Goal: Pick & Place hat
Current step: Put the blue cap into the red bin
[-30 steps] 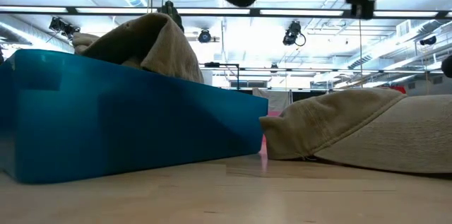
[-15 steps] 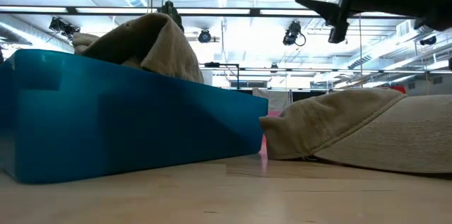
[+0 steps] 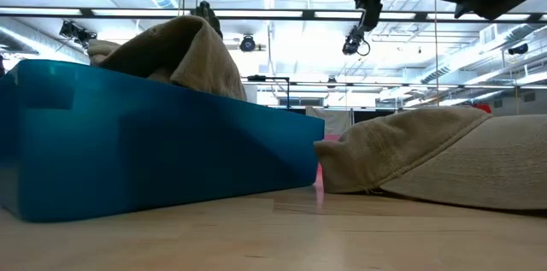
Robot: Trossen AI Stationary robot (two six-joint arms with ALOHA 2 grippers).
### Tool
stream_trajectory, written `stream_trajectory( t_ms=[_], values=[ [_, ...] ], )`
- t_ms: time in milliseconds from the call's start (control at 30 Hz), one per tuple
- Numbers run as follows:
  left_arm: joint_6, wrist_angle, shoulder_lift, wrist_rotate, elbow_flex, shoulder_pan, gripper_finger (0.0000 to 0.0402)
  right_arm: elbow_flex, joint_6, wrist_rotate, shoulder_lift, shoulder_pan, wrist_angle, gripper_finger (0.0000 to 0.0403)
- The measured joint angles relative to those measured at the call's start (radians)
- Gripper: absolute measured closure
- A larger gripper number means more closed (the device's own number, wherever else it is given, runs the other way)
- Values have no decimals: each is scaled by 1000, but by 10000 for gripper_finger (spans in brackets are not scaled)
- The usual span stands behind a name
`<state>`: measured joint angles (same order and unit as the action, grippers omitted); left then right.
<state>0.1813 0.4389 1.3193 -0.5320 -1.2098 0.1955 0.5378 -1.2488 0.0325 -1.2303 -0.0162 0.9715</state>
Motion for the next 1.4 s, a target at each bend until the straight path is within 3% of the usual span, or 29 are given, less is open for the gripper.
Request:
stream_trajectory(
  t_ms=[700, 833, 1067, 1233, 1400],
  values=[
    [-63, -30, 5, 35, 0, 0, 400, 4, -73, -41, -31, 7, 135, 152],
    [-62, -58, 5, 37, 0, 0, 400, 4, -56, -42, -30, 13, 152, 204],
    [-62, -88, 5, 38, 0, 0, 400, 4, -18, -46, -31, 13, 153, 379],
    [-1, -119, 5, 40, 0, 0, 385, 4, 6, -49, -30, 13, 157, 384],
    [73, -168, 2, 40, 0, 0, 334, 4, 35, -52, -30, 15, 157, 394]
  ],
)
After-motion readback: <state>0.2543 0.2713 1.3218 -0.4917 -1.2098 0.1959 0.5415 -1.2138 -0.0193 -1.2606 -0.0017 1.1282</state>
